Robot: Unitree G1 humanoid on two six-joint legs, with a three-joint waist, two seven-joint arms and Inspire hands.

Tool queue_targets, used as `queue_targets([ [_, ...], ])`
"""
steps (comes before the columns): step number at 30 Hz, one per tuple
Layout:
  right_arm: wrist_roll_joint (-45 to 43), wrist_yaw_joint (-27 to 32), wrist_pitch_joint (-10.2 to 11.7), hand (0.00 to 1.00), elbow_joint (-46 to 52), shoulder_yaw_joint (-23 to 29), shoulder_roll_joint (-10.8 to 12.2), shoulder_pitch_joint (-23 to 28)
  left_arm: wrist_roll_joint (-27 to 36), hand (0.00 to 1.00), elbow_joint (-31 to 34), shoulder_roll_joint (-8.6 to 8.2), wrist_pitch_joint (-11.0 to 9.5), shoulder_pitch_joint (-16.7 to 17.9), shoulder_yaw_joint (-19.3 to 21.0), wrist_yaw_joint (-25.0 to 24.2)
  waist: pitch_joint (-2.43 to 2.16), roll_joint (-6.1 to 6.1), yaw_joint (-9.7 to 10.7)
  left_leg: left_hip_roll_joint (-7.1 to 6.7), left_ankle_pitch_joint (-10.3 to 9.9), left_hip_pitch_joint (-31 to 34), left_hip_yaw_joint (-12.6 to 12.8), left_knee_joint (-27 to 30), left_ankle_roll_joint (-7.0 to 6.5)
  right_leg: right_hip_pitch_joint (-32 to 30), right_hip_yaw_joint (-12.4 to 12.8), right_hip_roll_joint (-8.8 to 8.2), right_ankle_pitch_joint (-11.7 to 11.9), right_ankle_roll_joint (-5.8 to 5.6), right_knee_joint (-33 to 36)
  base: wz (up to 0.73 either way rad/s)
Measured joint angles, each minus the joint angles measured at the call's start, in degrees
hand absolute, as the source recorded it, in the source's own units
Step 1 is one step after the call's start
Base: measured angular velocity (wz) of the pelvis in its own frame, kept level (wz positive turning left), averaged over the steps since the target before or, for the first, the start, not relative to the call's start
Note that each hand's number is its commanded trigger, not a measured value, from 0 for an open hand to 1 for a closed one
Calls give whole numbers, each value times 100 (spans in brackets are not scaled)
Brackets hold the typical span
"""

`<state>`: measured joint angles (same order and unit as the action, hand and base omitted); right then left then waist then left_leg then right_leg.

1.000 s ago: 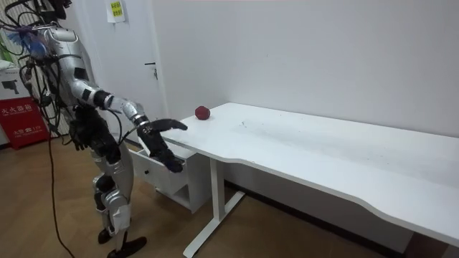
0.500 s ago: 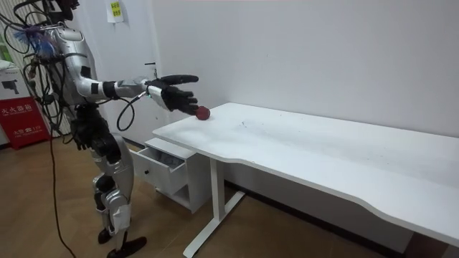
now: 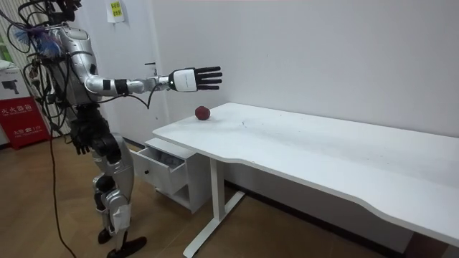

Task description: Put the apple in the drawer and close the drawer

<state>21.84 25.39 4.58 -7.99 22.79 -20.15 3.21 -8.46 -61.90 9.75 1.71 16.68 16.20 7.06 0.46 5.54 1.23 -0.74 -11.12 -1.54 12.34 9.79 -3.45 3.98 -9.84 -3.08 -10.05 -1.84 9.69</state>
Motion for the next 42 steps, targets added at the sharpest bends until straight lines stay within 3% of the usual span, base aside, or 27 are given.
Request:
queue_targets([
  [4,-224,-521,-126,0,-30,-207,-45,-16,-1,0,2,7,43,2,-79,3,-9,-8,-14,0,0,0,-10,0,0,24,-19,-1,0,0,5,4],
  [12,-660,-1012,-309,0,-282,-378,-96,-43,-5,0,14,35,49,7,-82,-41,-14,-14,-16,1,0,2,-10,3,0,28,-77,-7,0,-1,5,0],
  [20,-1030,-1319,-319,0,-334,-462,-144,-223,-6,0,11,46,34,6,-85,-162,-16,38,-19,2,0,-3,-9,8,0,37,-136,-11,0,0,4,0],
  [26,-1137,-1635,-293,0,-795,-602,-373,-379,-4,0,7,62,12,-9,-118,-163,-21,69,-52,2,0,-17,-9,7,0,54,-142,-14,0,-1,-2,0],
  [35,-1113,-1919,-274,0,-1482,-611,-559,-482,-13,0,-3,102,-10,14,-184,-179,3,28,-181,-1,0,-73,-49,3,0,128,-136,-10,0,0,-40,0],
  [42,-1124,-2048,-152,0,-2238,-969,-586,-482,-11,0,-129,130,-152,26,-182,-162,6,-5,-312,-6,-1,-101,-60,9,3,193,-144,-9,0,0,-101,0],
])
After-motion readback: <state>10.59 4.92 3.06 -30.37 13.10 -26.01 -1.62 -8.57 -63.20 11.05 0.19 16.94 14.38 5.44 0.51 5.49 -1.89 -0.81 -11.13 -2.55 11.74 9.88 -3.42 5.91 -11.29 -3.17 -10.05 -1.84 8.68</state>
